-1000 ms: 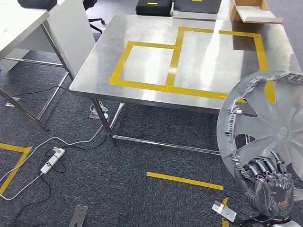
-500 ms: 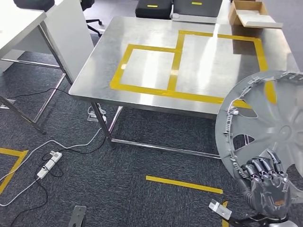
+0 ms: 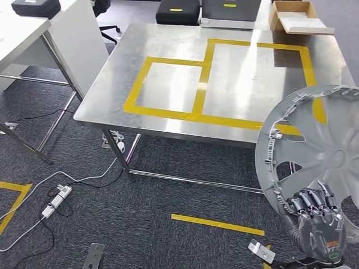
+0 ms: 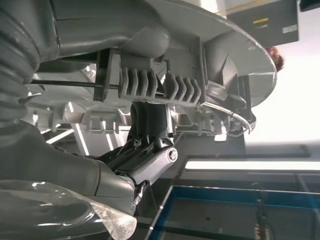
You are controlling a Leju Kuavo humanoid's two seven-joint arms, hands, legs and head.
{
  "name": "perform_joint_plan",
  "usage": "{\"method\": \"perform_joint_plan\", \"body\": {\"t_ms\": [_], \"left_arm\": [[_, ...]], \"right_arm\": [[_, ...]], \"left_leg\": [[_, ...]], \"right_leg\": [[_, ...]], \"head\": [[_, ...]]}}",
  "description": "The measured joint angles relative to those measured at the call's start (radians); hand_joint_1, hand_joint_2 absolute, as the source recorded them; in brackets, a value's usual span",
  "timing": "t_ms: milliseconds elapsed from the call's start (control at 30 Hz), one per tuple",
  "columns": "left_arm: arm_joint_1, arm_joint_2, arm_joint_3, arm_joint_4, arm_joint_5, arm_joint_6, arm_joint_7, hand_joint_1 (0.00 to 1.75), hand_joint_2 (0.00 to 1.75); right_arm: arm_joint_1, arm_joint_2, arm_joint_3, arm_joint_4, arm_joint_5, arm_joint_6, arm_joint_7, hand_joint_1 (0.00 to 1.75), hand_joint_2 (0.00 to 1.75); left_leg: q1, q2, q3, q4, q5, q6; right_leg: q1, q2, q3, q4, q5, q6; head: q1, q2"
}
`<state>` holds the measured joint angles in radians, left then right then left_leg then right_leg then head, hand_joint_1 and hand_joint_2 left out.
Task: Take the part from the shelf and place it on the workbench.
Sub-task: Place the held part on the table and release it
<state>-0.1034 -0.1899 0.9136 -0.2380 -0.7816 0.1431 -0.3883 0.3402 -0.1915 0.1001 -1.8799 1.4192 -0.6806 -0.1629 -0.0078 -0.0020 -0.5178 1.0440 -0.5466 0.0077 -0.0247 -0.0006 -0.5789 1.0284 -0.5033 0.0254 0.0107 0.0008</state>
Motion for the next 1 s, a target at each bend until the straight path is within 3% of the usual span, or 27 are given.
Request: {"method": "perform_joint_plan", "body": {"t_ms": [67, 133, 167, 200, 233, 300, 367, 400, 500, 567, 633, 667, 700, 733, 800, 833, 900, 1000], "left_arm": [[-0.002, 0.0, 0.0, 0.0, 0.0, 0.0, 0.0, 0.0, 0.0], [-0.001, 0.0, 0.0, 0.0, 0.0, 0.0, 0.0, 0.0, 0.0], [0.001, 0.001, 0.0, 0.0, 0.0, 0.0, 0.0, 0.0, 0.0], [0.002, 0.001, 0.0, 0.0, 0.0, 0.0, 0.0, 0.0, 0.0], [0.002, 0.001, 0.0, 0.0, 0.0, 0.0, 0.0, 0.0, 0.0], [0.002, 0.003, 0.0, 0.0, 0.0, 0.0, 0.0, 0.0, 0.0], [0.002, 0.006, 0.0, 0.0, -0.001, 0.0, 0.0, 0.0, 0.0], [0.002, 0.007, 0.0, 0.0, -0.001, 0.0, 0.0, 0.0, 0.0], [0.001, 0.007, 0.0, 0.0, -0.002, -0.002, 0.0, 0.0, 0.0], [-0.004, 0.007, 0.0, 0.0, -0.002, -0.004, 0.0, 0.0, 0.0], [-0.005, 0.006, 0.0, 0.0, -0.002, -0.005, 0.0, 0.0, 0.0], [-0.004, 0.005, 0.0, 0.0, -0.002, -0.005, 0.0, 0.0, 0.0], [-0.002, 0.005, 0.0, 0.0, -0.002, -0.006, 0.0, 0.0, 0.0], [-0.001, 0.005, 0.0, 0.0, -0.002, -0.006, 0.0, 0.0, 0.0], [0.0, 0.005, 0.0, 0.0, -0.001, -0.006, 0.0, 0.0, 0.0], [-0.001, 0.005, 0.0, 0.0, 0.0, -0.006, 0.0, 0.0, 0.0], [-0.003, 0.006, 0.0, 0.0, 0.001, -0.006, 0.001, 0.0, 0.0], [-0.004, 0.008, 0.0, 0.0, 0.001, -0.006, 0.001, 0.0, 0.0]], "right_arm": [[0.0, 0.0, -0.001, -0.001, -0.001, 0.0, 0.002, 1.75, 1.75], [0.0, 0.0, -0.001, -0.001, 0.002, 0.0, 0.002, 1.75, 1.75], [0.0, 0.0, 0.0, -0.001, 0.005, 0.0, 0.002, 1.75, 1.75], [0.0, 0.0, 0.0, -0.001, 0.009, 0.0, 0.003, 1.75, 1.75], [0.0, 0.0, 0.0, -0.001, 0.011, 0.0, 0.005, 1.75, 1.75], [-0.002, 0.0, 0.0, -0.001, 0.016, 0.0, 0.011, 1.75, 1.75], [-0.004, 0.0, 0.001, 0.0, 0.032, 0.0, 0.024, 1.75, 1.75], [-0.005, -0.001, 0.001, 0.001, 0.043, 0.0, 0.031, 1.75, 1.75], [-0.007, -0.005, 0.004, 0.001, 0.066, 0.0, 0.051, 1.75, 1.75], [-0.01, -0.01, 0.006, 0.001, 0.074, 0.0, 0.064, 1.75, 1.75], [-0.01, -0.015, 0.01, 0.001, 0.082, 0.0, 0.078, 1.75, 1.75], [-0.009, -0.018, 0.012, 0.001, 0.085, 0.0, 0.084, 1.75, 1.75], [-0.008, -0.02, 0.015, 0.001, 0.087, 0.0, 0.089, 1.75, 1.75], [-0.007, -0.023, 0.017, 0.001, 0.09, 0.0, 0.093, 1.75, 1.75], [-0.007, -0.028, 0.022, 0.002, 0.094, 0.0, 0.103, 1.75, 1.75], [-0.007, -0.03, 0.024, 0.002, 0.096, 0.0, 0.107, 1.75, 1.75], [-0.007, -0.033, 0.028, 0.003, 0.1, 0.0, 0.114, 1.75, 1.75], [-0.004, -0.036, 0.031, 0.003, 0.103, 0.0, 0.118, 1.75, 1.75]], "left_leg": [[0.003, 0.0, -0.05, 0.098, -0.031, -0.01], [0.004, 0.0, -0.132, 0.225, -0.078, -0.014], [0.004, 0.0, -0.162, 0.26, -0.09, -0.012], [0.003, 0.0, -0.176, 0.26, -0.08, -0.007], [0.0, 0.0, -0.174, 0.225, -0.048, 0.001], [-0.013, -0.001, -0.142, 0.101, 0.042, 0.024], [-0.026, -0.004, -0.116, 0.021, 0.066, 0.044], [-0.029, -0.005, -0.111, 0.007, 0.062, 0.049], [-0.022, -0.005, -0.085, -0.016, 0.076, 0.056], [-0.017, -0.004, -0.068, -0.023, 0.073, 0.06], [-0.017, -0.004, -0.063, -0.023, 0.064, 0.062], [-0.016, -0.004, -0.059, -0.023, 0.059, 0.061], [-0.016, -0.005, -0.054, -0.023, 0.053, 0.06], [-0.015, -0.005, -0.046, -0.023, 0.046, 0.057], [-0.014, -0.006, -0.024, -0.023, 0.03, 0.05], [-0.014, -0.006, -0.016, -0.022, 0.022, 0.044], [-0.017, -0.006, -0.009, -0.023, 0.011, 0.034], [-0.017, -0.005, 0.0, -0.007, 0.001, 0.022]], "right_leg": [[-0.001, 0.0, 0.012, -0.001, -0.007, -0.008], [0.001, 0.002, 0.021, -0.001, -0.016, -0.014], [0.003, 0.004, 0.027, -0.001, -0.022, -0.015], [0.005, 0.006, 0.035, -0.001, -0.028, -0.016], [0.008, 0.007, 0.044, -0.002, -0.035, -0.016], [0.012, 0.009, 0.062, -0.003, -0.048, -0.014], [0.014, 0.01, 0.068, -0.007, -0.059, -0.007], [0.014, 0.011, 0.071, -0.005, -0.06, -0.002], [0.015, 0.011, 0.077, 0.017, -0.066, 0.015], [0.014, 0.009, 0.039, 0.086, -0.102, 0.023], [0.013, 0.009, -0.036, 0.201, -0.148, 0.03], [0.012, 0.008, -0.071, 0.243, -0.157, 0.033], [0.012, 0.008, -0.092, 0.253, -0.146, 0.034], [0.011, 0.007, -0.095, 0.229, -0.114, 0.036], [0.008, 0.004, -0.063, 0.115, -0.026, 0.039], [0.009, 0.001, -0.045, 0.059, -0.007, 0.037], [0.012, 0.0, -0.024, 0.012, -0.009, 0.02], [0.01, 0.003, 0.004, 0.001, -0.014, -0.007]], "head": [[-0.002, 0.0], [-0.002, 0.0], [-0.003, 0.0], [-0.003, 0.0], [-0.003, 0.0], [-0.002, 0.0], [-0.002, 0.0], [-0.003, 0.0], [-0.003, 0.0], [0.002, 0.0], [0.007, 0.0], [0.008, 0.0], [0.008, 0.0], [0.008, 0.0], [0.008, 0.0], [0.009, 0.0], [0.008, 0.0], [0.005, 0.0]]}}
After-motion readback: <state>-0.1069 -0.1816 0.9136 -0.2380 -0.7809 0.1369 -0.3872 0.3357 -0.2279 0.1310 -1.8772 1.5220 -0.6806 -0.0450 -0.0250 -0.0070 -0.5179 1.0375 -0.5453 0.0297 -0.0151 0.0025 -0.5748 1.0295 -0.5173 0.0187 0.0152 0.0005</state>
